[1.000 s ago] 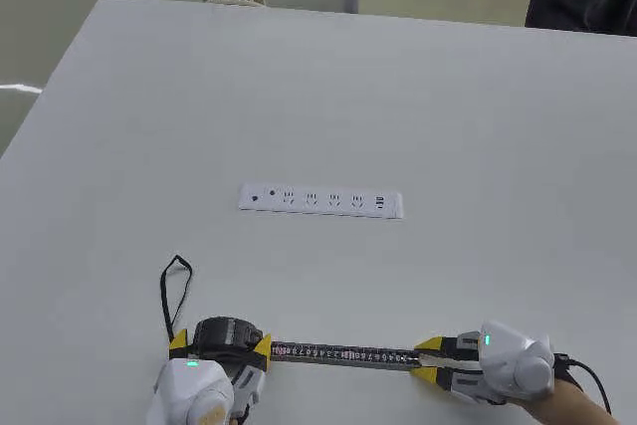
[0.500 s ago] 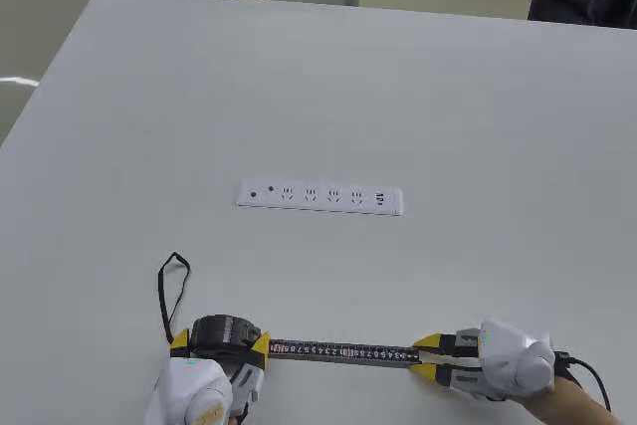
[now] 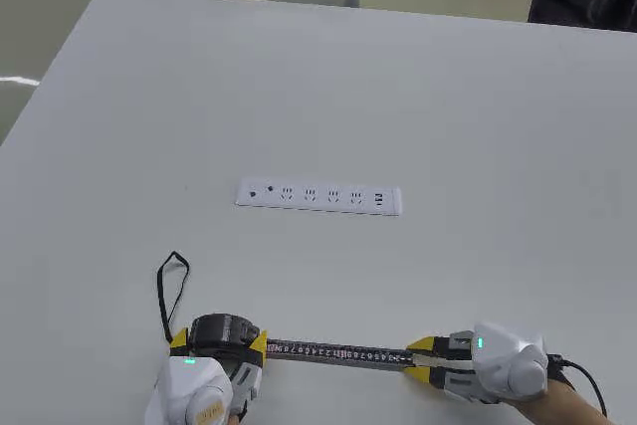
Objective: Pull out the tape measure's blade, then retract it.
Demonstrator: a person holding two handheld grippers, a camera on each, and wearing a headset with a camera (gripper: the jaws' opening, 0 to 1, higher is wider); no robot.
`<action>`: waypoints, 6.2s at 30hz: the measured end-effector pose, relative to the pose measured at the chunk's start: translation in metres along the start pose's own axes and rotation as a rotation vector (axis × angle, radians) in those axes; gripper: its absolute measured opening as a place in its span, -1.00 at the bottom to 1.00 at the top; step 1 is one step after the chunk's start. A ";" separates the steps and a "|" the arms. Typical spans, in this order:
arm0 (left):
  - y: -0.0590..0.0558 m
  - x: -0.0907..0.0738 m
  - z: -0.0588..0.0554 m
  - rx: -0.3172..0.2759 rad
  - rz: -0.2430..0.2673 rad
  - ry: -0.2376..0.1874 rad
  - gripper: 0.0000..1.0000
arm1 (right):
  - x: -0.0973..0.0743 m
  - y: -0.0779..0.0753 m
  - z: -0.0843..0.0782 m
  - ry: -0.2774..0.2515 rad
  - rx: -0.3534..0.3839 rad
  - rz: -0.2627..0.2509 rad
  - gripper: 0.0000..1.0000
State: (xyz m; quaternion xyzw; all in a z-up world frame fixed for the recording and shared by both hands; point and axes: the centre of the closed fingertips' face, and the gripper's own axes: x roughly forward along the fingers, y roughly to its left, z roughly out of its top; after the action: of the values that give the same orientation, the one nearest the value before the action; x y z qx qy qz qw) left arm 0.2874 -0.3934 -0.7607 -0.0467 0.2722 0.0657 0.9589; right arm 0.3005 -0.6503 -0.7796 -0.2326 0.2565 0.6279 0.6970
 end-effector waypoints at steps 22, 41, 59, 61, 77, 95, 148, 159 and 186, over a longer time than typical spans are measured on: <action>-0.002 -0.002 0.004 -0.013 -0.014 0.004 0.24 | 0.019 0.004 0.020 -0.016 -0.033 0.015 -0.75; 0.001 -0.001 0.002 -0.046 -0.032 0.004 0.21 | 0.031 0.000 0.032 -0.016 -0.058 -0.001 -0.75; 0.001 0.000 0.001 -0.057 -0.038 0.002 0.20 | 0.059 0.009 0.056 -0.054 -0.065 0.029 -0.76; 0.001 0.000 0.000 -0.057 -0.039 0.002 0.20 | 0.060 0.010 0.057 -0.055 -0.063 0.029 -0.76; 0.001 -0.002 0.001 -0.060 -0.060 0.006 0.19 | 0.079 0.014 0.069 -0.078 -0.051 0.028 -0.76; 0.002 0.000 -0.001 -0.071 -0.072 0.011 0.18 | 0.102 0.021 0.088 -0.101 -0.052 0.032 -0.76; 0.002 0.000 -0.002 -0.082 -0.147 0.008 0.14 | 0.144 0.035 0.124 -0.126 -0.079 0.057 -0.76; 0.002 -0.001 -0.003 -0.079 -0.160 0.006 0.15 | 0.151 0.038 0.128 -0.130 -0.084 0.064 -0.76; 0.001 -0.016 0.007 0.067 -0.315 0.030 0.33 | 0.127 0.042 0.124 -0.128 0.025 -0.034 -0.26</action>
State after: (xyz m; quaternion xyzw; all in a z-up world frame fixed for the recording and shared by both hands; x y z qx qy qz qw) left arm 0.2774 -0.3933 -0.7462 -0.0578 0.2777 -0.0956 0.9542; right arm 0.2770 -0.4701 -0.7681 -0.1873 0.2153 0.6265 0.7253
